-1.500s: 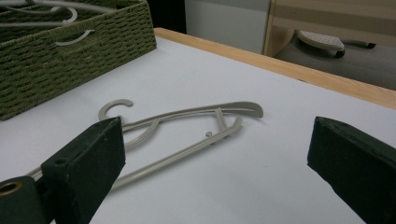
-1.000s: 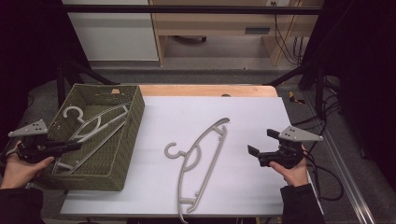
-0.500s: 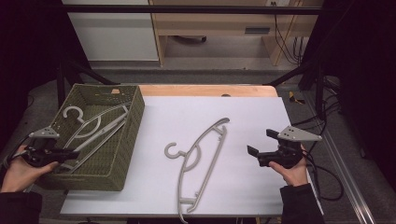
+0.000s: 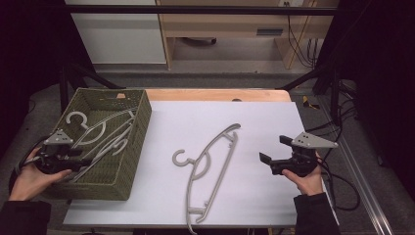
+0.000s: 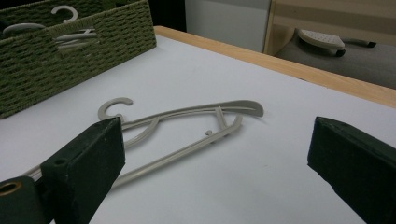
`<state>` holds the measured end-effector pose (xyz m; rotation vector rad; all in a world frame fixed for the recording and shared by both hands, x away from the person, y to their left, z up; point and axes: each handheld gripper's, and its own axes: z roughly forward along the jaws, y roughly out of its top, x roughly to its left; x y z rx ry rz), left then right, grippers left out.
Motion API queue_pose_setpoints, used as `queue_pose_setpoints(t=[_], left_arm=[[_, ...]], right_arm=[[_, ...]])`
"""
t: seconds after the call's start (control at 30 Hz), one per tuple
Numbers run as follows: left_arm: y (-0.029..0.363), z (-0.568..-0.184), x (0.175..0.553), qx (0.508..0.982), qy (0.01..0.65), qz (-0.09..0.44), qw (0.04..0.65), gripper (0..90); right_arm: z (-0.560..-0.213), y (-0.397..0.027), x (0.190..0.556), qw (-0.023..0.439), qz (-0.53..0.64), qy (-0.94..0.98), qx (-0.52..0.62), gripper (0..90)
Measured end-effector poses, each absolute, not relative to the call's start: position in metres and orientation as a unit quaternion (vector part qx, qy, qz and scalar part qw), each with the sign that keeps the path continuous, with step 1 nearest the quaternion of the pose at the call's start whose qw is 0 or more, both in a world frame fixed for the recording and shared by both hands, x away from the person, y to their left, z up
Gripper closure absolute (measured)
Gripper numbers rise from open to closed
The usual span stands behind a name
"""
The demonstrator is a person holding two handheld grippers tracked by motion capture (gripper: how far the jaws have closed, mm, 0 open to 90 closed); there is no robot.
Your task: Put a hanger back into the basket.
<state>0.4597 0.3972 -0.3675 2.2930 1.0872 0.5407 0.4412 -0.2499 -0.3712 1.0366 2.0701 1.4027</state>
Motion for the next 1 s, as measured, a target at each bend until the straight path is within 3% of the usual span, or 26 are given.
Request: queue_pose_setpoints(t=[0.2, 0.3, 0.47, 0.6, 0.63, 0.87, 1.0], left_arm=[[0.381, -0.37, 0.468, 0.856, 0.4, 0.21, 0.25, 38.3], [0.376, -0.375, 0.473, 0.86, 0.404, 0.205, 0.236, 42.2], [0.371, -0.383, 0.477, 0.867, 0.416, 0.192, 0.196, 57.2], [0.369, -0.388, 0.479, 0.873, 0.422, 0.18, 0.166, 61.5], [0.368, -0.388, 0.48, 0.875, 0.421, 0.178, 0.161, 69.8], [0.368, -0.384, 0.477, 0.87, 0.431, 0.177, 0.159, 74.3], [0.376, -0.371, 0.473, 0.856, 0.438, 0.197, 0.19, 77.9]], right_arm=[[-0.371, -0.25, 0.441, 0.216, 0.506, 0.747, 0.373, 4.1], [-0.371, -0.25, 0.441, 0.215, 0.507, 0.747, 0.373, 4.1], [-0.371, -0.25, 0.441, 0.215, 0.507, 0.747, 0.373, 4.1], [-0.371, -0.25, 0.441, 0.216, 0.506, 0.747, 0.372, 4.1], [-0.371, -0.25, 0.441, 0.216, 0.507, 0.747, 0.371, 4.1], [-0.371, -0.25, 0.441, 0.215, 0.507, 0.747, 0.373, 4.1], [-0.371, -0.25, 0.441, 0.215, 0.505, 0.748, 0.373, 4.1]])
